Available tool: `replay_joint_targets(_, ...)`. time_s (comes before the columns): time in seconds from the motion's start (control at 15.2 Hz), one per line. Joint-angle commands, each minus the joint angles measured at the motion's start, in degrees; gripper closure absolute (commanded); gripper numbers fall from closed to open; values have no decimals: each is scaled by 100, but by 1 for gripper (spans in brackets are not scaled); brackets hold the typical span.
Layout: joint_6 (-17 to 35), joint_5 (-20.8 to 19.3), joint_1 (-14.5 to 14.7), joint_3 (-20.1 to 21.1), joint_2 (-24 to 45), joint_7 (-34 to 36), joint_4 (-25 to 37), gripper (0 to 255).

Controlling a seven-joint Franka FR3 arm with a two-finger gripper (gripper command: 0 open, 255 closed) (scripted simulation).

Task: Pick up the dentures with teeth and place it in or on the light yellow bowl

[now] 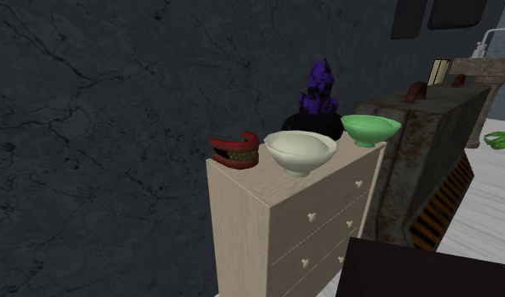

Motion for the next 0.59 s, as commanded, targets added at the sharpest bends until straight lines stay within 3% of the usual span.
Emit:
replay_joint_targets(0.0, 0, 0, 0, 0, 0, 0, 0, 0)
replay_joint_targets(0.53, 1097, -270, -211, -757, 1136, -770, 105, 0)
